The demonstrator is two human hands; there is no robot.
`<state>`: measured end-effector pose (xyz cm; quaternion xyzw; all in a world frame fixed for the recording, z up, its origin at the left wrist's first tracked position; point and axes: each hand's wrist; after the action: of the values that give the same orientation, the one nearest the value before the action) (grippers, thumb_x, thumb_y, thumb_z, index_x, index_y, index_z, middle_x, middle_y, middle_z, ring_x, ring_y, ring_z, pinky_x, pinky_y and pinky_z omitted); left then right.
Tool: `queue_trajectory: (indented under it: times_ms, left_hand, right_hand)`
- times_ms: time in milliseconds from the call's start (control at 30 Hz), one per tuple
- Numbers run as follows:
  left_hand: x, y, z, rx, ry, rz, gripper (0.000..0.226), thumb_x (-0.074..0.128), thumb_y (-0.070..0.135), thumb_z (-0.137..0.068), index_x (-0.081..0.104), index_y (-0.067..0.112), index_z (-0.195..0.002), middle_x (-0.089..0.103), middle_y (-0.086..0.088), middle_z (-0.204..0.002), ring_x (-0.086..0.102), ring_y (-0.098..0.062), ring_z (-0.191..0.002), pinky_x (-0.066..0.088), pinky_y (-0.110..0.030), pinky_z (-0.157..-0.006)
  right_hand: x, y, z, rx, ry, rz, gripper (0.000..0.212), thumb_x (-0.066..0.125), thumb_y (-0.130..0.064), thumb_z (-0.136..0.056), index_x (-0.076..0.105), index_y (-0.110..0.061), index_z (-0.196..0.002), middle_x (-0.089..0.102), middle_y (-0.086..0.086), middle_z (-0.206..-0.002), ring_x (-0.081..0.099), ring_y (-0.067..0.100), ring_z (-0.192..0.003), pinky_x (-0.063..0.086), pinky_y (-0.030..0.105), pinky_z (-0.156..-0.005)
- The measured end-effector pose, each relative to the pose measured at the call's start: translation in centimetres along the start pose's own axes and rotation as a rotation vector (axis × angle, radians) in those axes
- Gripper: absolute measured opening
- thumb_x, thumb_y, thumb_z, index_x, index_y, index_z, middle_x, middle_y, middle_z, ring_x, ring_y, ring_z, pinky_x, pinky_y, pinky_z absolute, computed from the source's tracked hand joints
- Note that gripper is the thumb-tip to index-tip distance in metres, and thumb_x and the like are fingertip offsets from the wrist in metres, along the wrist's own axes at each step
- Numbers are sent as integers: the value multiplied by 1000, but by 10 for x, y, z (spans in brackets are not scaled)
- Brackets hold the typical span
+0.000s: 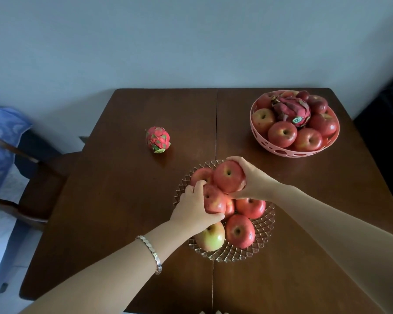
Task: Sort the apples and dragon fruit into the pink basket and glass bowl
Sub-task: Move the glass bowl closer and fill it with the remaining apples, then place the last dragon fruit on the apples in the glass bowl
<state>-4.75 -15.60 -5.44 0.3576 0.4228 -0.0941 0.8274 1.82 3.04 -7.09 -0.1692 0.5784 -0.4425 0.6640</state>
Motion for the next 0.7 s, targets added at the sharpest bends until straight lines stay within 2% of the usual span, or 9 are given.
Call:
queue_trajectory:
  times_ms: [100, 200, 300, 433, 533, 633, 700]
  left_hand:
    - [-1, 0, -2, -5, 1, -11, 78, 67, 48, -74, 26, 26, -137, 39, -5, -129, 42, -23, -120, 44, -38, -98]
    - [-2, 1, -3, -6, -6, 11, 74, 65, 48, -76, 28, 25, -136, 41, -5, -129, 43, -22, -119, 44, -39, -98]
    - [-5, 1, -3, -7, -15, 12, 72, 66, 48, -75, 30, 25, -133, 41, -4, -127, 45, -21, -117, 46, -39, -95]
    - [-8, 1, -3, -8, -12, 19, 73, 68, 48, -73, 32, 26, -133, 43, -3, -128, 47, -20, -117, 48, -40, -94]
    - [-5, 1, -4, -4, 1, -18, 73, 67, 48, -74, 32, 25, -133, 43, -4, -129, 46, -21, -118, 48, -40, -94]
    - [-5, 1, -5, 7, -10, -49, 75, 63, 54, -76, 29, 25, -136, 40, -4, -132, 42, -22, -122, 45, -39, -97]
    - [-10, 1, -7, 17, 5, -13, 71, 54, 59, -80, 31, 24, -137, 40, -4, -132, 40, -22, -124, 41, -38, -101]
  right_hand:
    - [1, 3, 4, -12, -4, -5, 98, 88, -23, -55, 29, -33, -133, 46, -3, -130, 52, 17, -113, 45, 32, -97]
    - [4, 9, 10, 17, 54, -32, 93, 88, -16, -53, 35, -28, -129, 48, -3, -124, 52, 16, -109, 42, 25, -90]
    - [8, 12, 18, 20, 109, -13, 89, 86, -17, -52, 38, -26, -126, 49, -5, -119, 53, 17, -106, 41, 23, -86]
    - [0, 0, 22, 116, 33, 124, 92, 84, -32, -55, 32, -29, -130, 45, -7, -114, 54, 17, -102, 49, 33, -89]
    - [-5, -6, 20, 153, -24, 240, 95, 81, -37, -55, 27, -30, -133, 47, -2, -122, 54, 19, -104, 50, 37, -89]
    - [-6, -9, 21, 153, -63, 255, 108, 83, -38, -54, 18, -33, -140, 41, 0, -134, 51, 21, -115, 48, 38, -95]
    - [-10, -11, 22, 149, -104, 247, 117, 85, -43, -53, 11, -35, -144, 34, -2, -139, 43, 20, -126, 41, 37, -102]
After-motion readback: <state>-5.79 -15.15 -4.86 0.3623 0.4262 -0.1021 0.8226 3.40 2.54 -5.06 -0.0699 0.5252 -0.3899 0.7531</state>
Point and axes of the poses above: each hand's wrist, its own z-axis away from the middle knuckle, its own x-axis out of the palm, y = z × x
